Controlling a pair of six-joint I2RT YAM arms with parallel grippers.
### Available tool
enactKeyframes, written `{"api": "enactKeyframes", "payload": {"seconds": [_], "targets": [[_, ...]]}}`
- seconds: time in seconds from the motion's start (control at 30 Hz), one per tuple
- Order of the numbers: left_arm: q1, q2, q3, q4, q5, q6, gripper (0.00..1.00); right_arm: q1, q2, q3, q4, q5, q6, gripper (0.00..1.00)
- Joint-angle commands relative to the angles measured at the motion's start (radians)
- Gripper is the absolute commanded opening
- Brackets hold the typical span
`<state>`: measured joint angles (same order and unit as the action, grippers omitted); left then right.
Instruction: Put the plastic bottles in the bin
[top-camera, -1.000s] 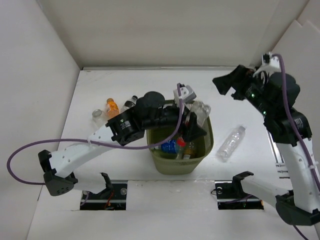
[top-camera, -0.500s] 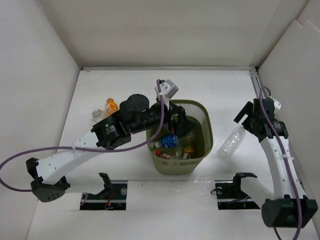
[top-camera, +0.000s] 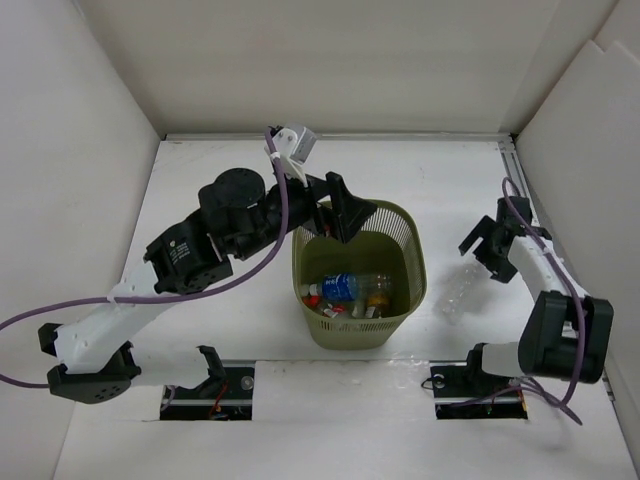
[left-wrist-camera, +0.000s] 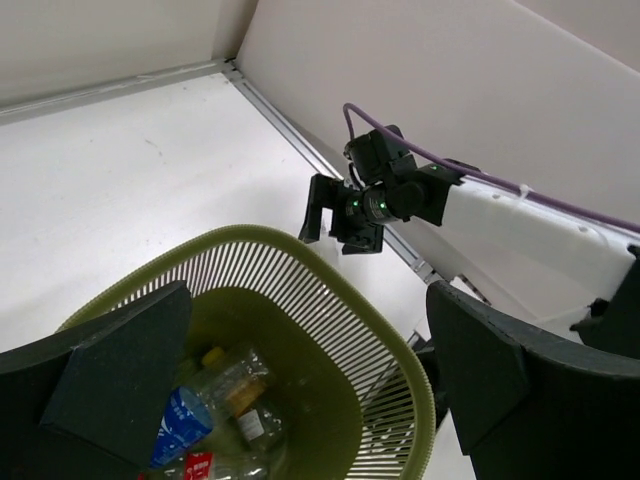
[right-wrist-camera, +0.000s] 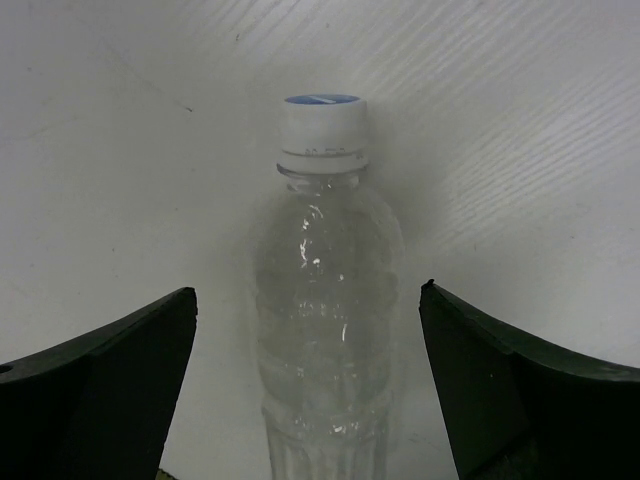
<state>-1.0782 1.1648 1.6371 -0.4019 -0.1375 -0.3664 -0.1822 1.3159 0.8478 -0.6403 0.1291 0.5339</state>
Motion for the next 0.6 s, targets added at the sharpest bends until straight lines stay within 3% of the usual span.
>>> {"api": "enactKeyframes", "payload": {"seconds": [0.0,0.1,0.13,0.23,0.27,0.3,0.43,0.57], "targets": [[0.001,0.004,0.035,-0.025,-0.037,-0.009,1.0,-0.01,0.071,-0.007,0.113,-0.062,0.001,0.95],[0.001,0.004,0.035,-0.035,-0.037,0.001,1.0,-0.01,0.149,-0.03,0.154,-0.089,0.001,0.86],[0.001,0.004,0.046,-0.047,-0.037,0.001,1.0,-0.01,0.161,-0.03,0.168,-0.101,0.001,0.75],[0.001,0.026,0.075,-0.069,-0.059,0.02,1.0,-0.01,0.161,-0.059,0.199,-0.102,0.001,0.53],[0.001,0.042,0.096,-0.069,-0.059,0.02,1.0,-0.01,0.161,-0.059,0.209,-0.102,0.001,0.21],[0.001,0.053,0.11,-0.069,-0.059,0.03,1.0,-0.01,0.161,-0.046,0.196,-0.089,0.001,0.05],[0.001,0.14,0.217,-0.06,0.022,0.052,1.0,-0.01,0.106,0.083,0.11,-0.08,0.001,0.02],[0.056,0.208,0.296,0.001,0.148,0.075,1.0,-0.01,-0.007,0.287,0.05,-0.175,0.001,0.02]]}}
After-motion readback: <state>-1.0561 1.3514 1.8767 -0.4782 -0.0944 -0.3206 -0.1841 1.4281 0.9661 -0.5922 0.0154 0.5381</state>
